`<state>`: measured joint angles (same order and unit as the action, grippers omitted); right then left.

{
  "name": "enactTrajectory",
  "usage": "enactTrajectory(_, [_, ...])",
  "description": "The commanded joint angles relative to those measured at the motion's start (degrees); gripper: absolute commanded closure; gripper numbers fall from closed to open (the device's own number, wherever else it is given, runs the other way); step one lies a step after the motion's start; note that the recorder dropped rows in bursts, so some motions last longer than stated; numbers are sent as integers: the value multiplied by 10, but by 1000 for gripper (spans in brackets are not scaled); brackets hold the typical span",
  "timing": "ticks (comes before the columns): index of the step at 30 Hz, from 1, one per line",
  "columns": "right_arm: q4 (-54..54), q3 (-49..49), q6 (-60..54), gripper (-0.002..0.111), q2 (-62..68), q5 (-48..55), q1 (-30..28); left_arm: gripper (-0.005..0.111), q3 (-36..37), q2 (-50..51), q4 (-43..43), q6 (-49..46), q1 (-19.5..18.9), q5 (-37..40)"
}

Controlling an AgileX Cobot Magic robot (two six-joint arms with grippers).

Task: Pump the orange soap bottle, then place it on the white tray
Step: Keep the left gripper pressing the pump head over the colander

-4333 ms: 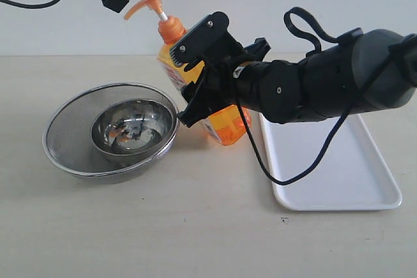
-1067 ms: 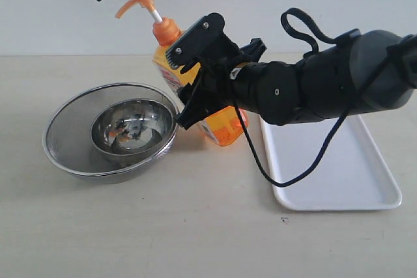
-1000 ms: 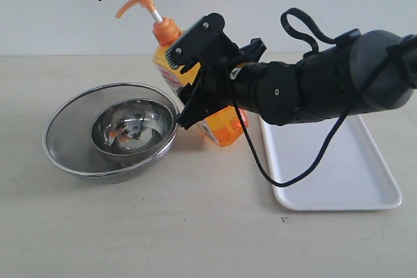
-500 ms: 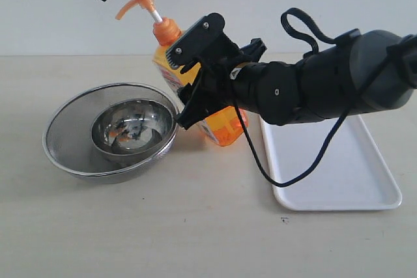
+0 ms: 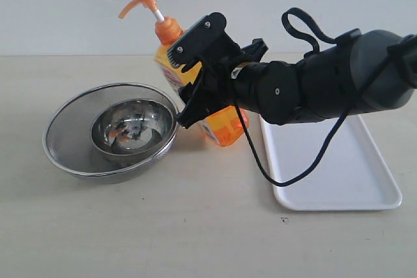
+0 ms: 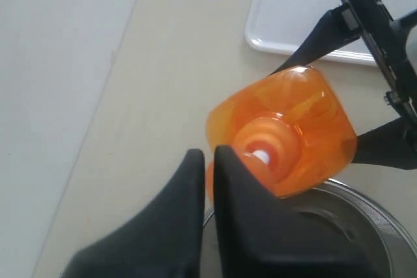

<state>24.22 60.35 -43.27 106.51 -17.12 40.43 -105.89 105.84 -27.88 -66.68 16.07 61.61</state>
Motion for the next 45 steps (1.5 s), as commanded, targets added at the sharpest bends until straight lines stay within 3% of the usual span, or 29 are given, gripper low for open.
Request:
enactTrajectory(1, [-9, 4, -1, 108, -6, -10, 1, 102, 8, 18, 3, 7, 4, 50])
enactTrajectory(11, [-9, 4, -2, 108, -6, -10, 1, 102, 9, 20, -2, 7, 7, 56])
enactTrajectory(23, [-9, 4, -2, 108, -6, -10, 1, 102, 74, 20, -17, -3, 7, 23])
enactTrajectory(45, [-10, 4, -2, 108, -6, -10, 1, 102, 80, 20, -21, -3, 7, 19])
